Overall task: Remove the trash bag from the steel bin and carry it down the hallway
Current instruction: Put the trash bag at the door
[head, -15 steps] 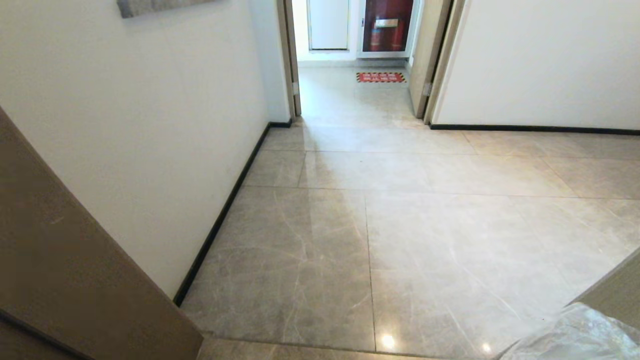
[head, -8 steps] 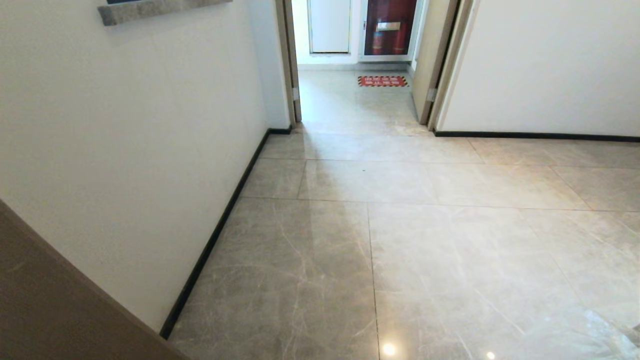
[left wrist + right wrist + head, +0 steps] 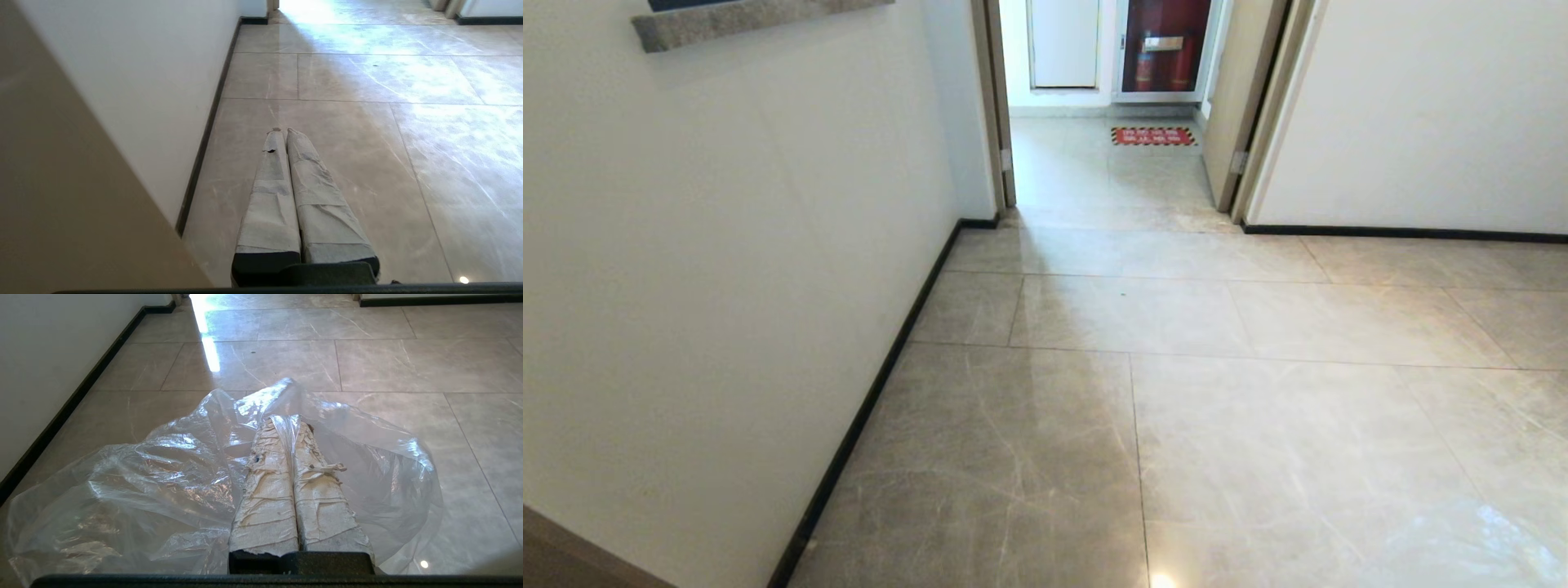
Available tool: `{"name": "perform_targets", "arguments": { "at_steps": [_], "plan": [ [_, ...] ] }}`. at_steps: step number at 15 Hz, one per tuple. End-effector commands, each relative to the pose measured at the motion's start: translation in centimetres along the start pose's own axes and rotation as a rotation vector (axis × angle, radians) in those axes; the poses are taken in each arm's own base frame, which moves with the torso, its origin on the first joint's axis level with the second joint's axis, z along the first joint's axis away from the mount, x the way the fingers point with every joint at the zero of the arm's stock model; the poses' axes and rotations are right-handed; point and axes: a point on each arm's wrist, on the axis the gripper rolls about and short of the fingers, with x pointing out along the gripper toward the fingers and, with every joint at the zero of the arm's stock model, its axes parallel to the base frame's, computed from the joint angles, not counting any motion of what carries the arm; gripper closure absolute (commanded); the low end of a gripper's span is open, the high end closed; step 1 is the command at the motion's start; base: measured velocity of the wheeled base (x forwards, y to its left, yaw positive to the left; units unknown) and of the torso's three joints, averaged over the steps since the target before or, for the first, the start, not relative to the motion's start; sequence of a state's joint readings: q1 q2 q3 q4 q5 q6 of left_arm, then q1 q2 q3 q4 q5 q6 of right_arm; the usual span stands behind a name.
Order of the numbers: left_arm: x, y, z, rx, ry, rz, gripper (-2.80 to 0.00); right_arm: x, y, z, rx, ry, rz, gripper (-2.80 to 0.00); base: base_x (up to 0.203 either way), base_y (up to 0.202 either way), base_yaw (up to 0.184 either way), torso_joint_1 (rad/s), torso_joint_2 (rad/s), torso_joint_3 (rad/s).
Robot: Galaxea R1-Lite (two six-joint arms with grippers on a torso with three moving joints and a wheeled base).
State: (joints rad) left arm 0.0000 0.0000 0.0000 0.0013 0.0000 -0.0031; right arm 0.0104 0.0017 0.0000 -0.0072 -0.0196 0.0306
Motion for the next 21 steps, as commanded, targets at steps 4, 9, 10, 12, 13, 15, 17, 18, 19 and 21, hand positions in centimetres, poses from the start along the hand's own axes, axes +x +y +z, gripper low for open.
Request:
{"name": "perform_targets", "arguments": {
  "at_steps": [4,9,10,12,13,15,17,18,19,21],
  "plan": [
    [0.0,0.0,0.0,0.0,0.0,0.0,0.0,0.02,0.0,-0.04,0.0,0.002,0.0,0.0,0.192,0.0,0.001,0.001,0.0,0.002],
    [0.0,0.0,0.0,0.0,0.0,0.002,0.0,0.02,0.0,-0.04,0.0,0.002,0.0,0.0,0.199,0.0,0.0,0.004,0.0,0.002],
    [0.0,0.0,-0.01,0.0,0.0,0.001,0.0,0.02,0.0,-0.04,0.0,0.002,0.0,0.0,0.192,0.0,0.003,-0.002,0.0,0.0],
    [0.01,0.0,-0.02,0.0,0.001,0.0,0.0,0.02,0.0,-0.04,0.0,0.002,0.0,0.0,0.195,0.0,0.0,0.002,0.0,0.004],
    [0.0,0.0,0.0,0.0,0.0,0.001,0.0,0.02,0.0,-0.04,0.0,0.002,0.0,0.0,0.195,0.0,0.003,-0.002,0.0,0.0],
    [0.0,0.0,0.0,0.0,0.0,0.001,0.0,0.02,0.0,-0.04,0.0,0.002,0.0,0.0,0.191,0.0,0.002,0.004,0.01,0.003],
    [0.0,0.0,0.0,0.0,0.0,0.002,0.0,0.02,0.0,-0.04,0.0,0.002,0.0,0.0,0.193,0.0,0.003,0.005,0.0,0.002],
    [0.0,0.0,-0.01,0.0,0.0,0.0,0.0,0.02,0.0,-0.04,0.0,0.002,0.0,0.0,0.191,0.0,0.001,0.004,0.0,0.002],
    [0.0,0.0,0.0,0.0,0.0,0.0,0.0,0.02,0.0,-0.04,0.0,0.002,0.0,0.0,0.181,0.0,-0.007,-0.003,0.0,0.002],
    [0.0,0.0,-0.02,0.0,0.001,0.0,0.0,0.02,0.0,-0.04,0.0,0.002,0.0,0.0,0.186,0.0,0.003,0.002,0.0,0.0]
  ]
}}
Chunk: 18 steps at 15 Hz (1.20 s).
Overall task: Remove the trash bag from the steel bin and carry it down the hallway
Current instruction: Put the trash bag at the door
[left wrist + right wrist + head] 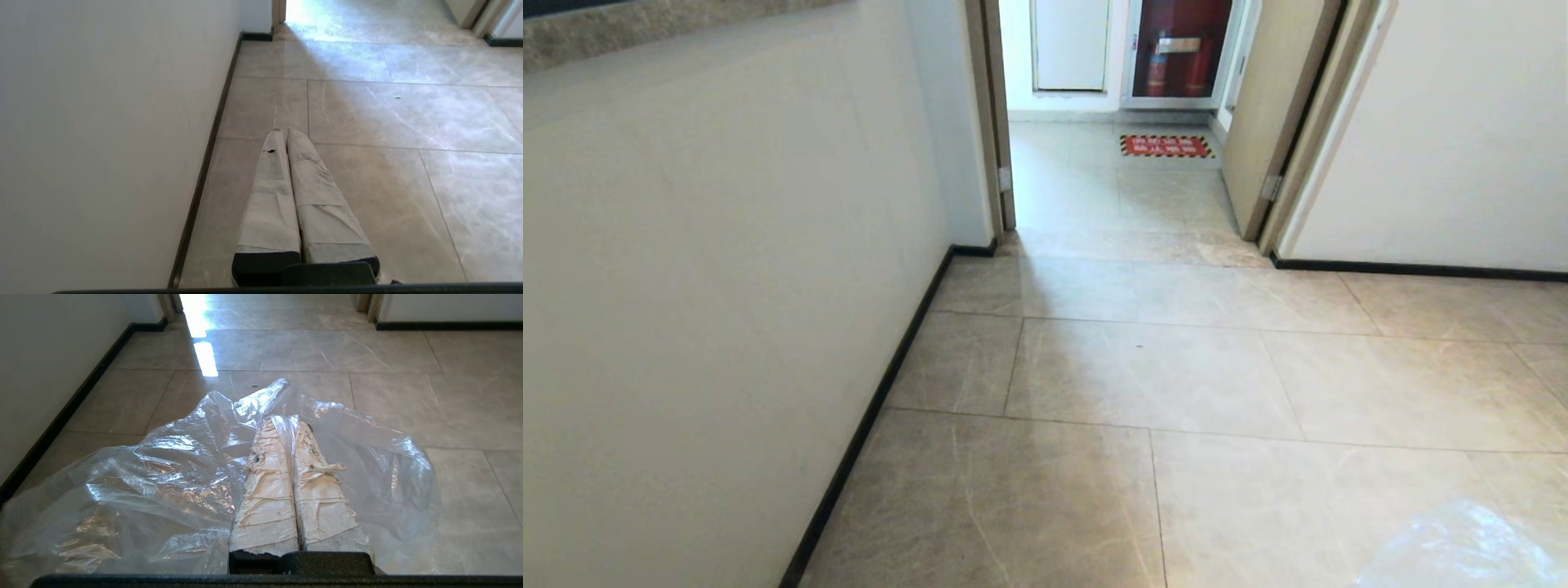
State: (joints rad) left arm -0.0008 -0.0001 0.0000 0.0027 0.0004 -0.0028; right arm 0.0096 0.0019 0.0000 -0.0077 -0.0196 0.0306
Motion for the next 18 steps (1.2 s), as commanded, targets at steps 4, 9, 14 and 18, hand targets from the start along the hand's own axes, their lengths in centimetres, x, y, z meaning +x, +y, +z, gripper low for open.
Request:
{"name": "perform_targets", "arguments": {
  "at_steps": [4,9,14,18],
  "plan": [
    [0.0,0.0,0.01,0.0,-0.001,0.0,0.0,0.02,0.0,-0.04,0.0,0.003,0.001,0.0,0.188,0.0,0.001,0.004,0.0,0.002],
    [0.0,0.0,0.01,0.0,-0.001,0.002,0.0,0.02,0.0,-0.04,0.0,0.003,0.001,0.0,0.192,0.0,0.001,0.0,0.0,0.003],
    [0.0,0.0,0.01,0.001,-0.001,0.0,0.0,0.02,0.0,-0.04,0.0,0.003,0.001,0.0,0.193,0.0,0.001,0.003,0.0,0.002],
    [0.0,0.0,0.01,0.001,-0.001,0.0,0.0,0.02,0.0,-0.04,0.0,0.003,0.001,0.0,0.071,0.0,0.002,0.0,0.0,0.001]
  ]
}}
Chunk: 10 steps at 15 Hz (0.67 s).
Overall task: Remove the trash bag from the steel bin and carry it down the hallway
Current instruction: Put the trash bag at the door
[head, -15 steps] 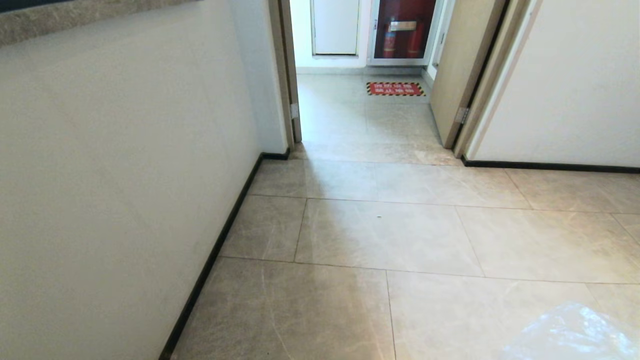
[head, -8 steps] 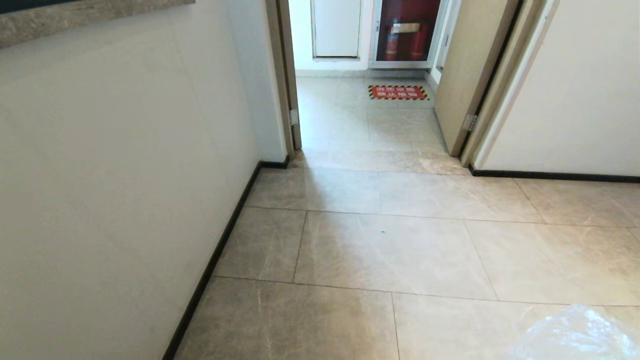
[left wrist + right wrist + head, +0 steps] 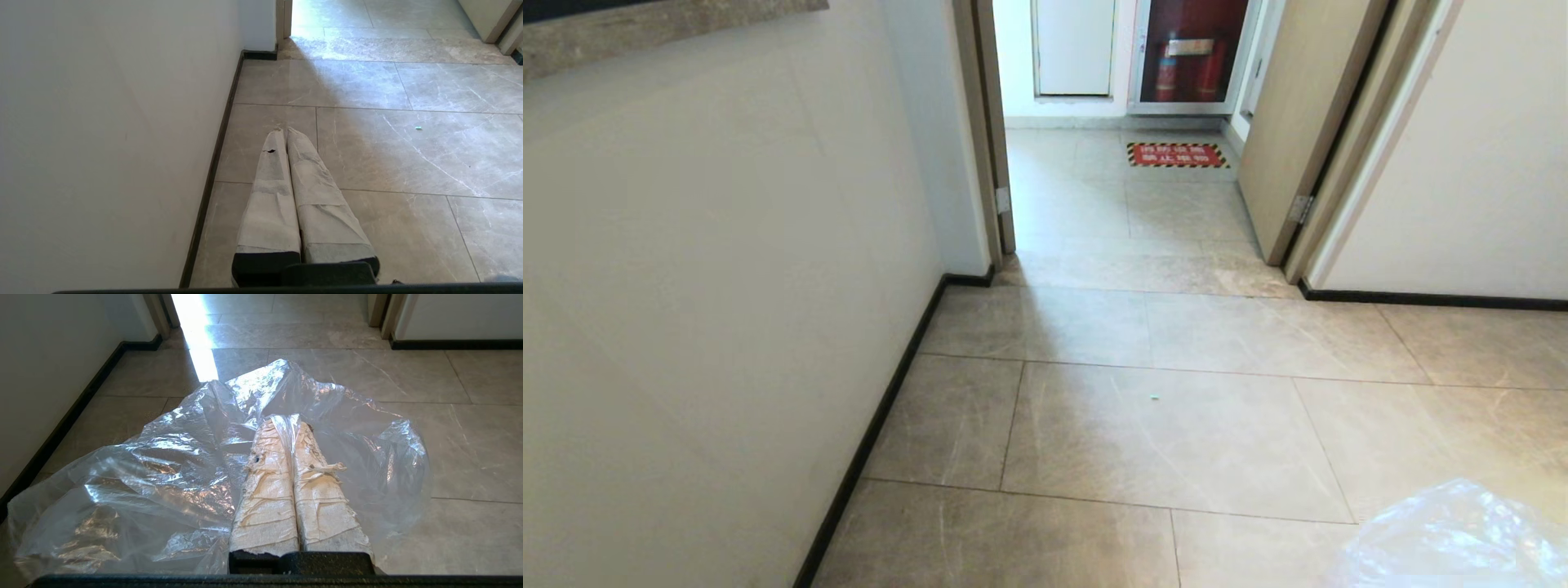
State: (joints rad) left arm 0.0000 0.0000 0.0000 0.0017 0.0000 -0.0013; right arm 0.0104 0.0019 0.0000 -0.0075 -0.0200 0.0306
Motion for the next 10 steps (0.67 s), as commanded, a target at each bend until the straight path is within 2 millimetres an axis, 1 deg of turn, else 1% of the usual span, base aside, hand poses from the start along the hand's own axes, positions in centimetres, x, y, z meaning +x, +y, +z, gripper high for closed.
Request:
{"name": "perform_targets", "arguments": {
  "at_steps": [1,10],
  "plan": [
    [0.0,0.0,0.0,0.0,0.0,0.0,0.0,0.02,0.0,-0.04,0.0,0.003,0.0,0.0,0.0,0.0,0.0,0.0,0.0,0.0],
    [0.0,0.0,0.0,0.0,0.0,0.0,0.0,0.0,0.0,-0.01,-0.008,-0.003,0.0,0.0,0.0,0.0,0.0,0.0,0.0,0.0]
  ]
}}
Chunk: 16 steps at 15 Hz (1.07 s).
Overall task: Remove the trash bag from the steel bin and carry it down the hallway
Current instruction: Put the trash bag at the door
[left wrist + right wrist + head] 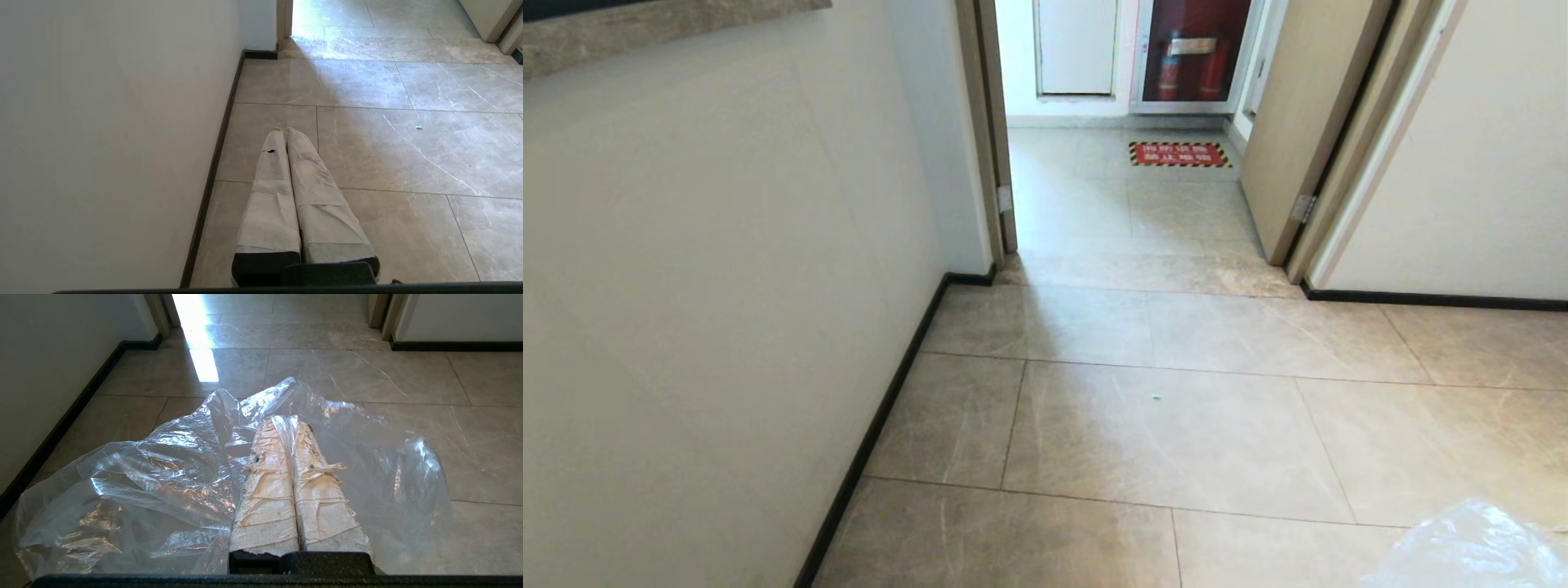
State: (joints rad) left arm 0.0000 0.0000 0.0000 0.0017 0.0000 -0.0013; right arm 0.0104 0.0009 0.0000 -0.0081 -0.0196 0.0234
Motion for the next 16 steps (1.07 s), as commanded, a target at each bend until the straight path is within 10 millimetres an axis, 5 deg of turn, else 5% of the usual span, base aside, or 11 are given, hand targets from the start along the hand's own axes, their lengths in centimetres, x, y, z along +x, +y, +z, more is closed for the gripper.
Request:
{"name": "perform_targets", "arguments": {
  "at_steps": [1,12,16],
  "plan": [
    [0.0,0.0,0.0,0.0,0.0,0.0,0.0,0.02,0.0,-0.01,0.006,0.0,0.0,0.0,0.0,0.0,0.0,0.0,0.0,0.0],
    [0.0,0.0,0.0,0.0,0.0,0.0,0.0,0.0,0.0,-0.08,-0.002,0.004,0.001,0.0,0.0,0.007,-0.142,0.003,0.0,0.002],
    [0.0,0.0,0.0,0.0,0.0,0.0,0.0,0.02,0.0,-0.05,0.001,0.003,0.0,0.0,0.0,0.0,-0.023,0.001,0.0,0.001]
  ]
}}
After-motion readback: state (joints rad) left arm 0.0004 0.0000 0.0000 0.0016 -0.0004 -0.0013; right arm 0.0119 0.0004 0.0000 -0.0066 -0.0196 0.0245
